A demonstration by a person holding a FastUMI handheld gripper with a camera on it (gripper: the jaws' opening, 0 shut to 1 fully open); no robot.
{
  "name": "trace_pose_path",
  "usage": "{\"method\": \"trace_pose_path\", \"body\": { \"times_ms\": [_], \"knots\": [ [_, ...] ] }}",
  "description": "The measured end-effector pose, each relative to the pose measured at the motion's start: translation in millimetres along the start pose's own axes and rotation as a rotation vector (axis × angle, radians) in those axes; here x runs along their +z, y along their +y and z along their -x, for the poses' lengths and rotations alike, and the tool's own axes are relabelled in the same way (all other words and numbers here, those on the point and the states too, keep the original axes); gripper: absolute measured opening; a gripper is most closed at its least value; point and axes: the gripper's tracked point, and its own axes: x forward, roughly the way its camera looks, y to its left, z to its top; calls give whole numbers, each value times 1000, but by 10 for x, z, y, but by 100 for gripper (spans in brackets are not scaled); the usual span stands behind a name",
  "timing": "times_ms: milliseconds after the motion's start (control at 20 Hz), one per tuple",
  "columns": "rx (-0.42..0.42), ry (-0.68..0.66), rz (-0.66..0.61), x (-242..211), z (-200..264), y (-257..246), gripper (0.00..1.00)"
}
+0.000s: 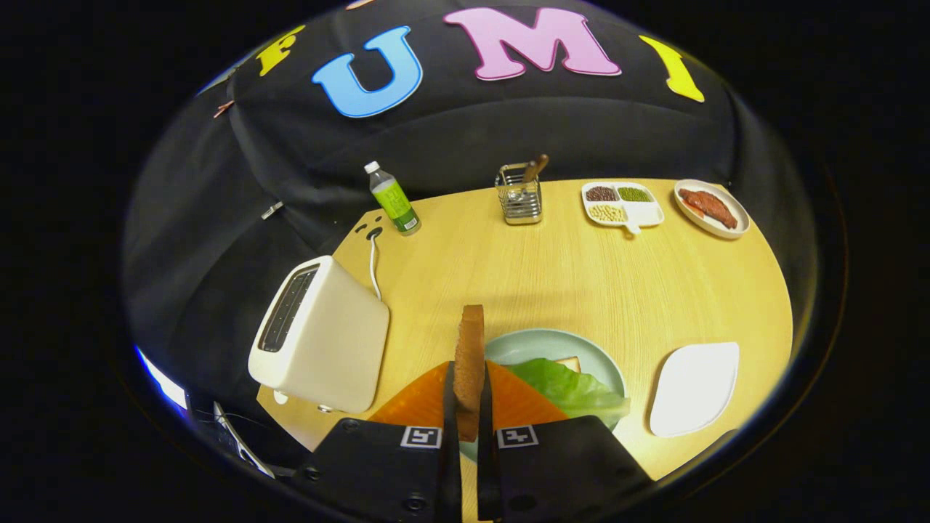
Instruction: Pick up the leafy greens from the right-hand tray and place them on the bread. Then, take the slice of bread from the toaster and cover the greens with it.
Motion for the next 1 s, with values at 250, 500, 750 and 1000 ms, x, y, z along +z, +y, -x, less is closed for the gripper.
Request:
{"method": "trace_pose_path", "body": {
  "times_ms": [250, 500, 750, 1000],
  "knots": [
    [-29, 18, -53, -117, -43, -289, 13],
    [-82, 31, -98, -234, -60, -613, 20],
    [-150, 59, -100, -431, -74, -918, 48],
    [-190, 46, -16, -465, 28, -1106, 80]
  ]
}}
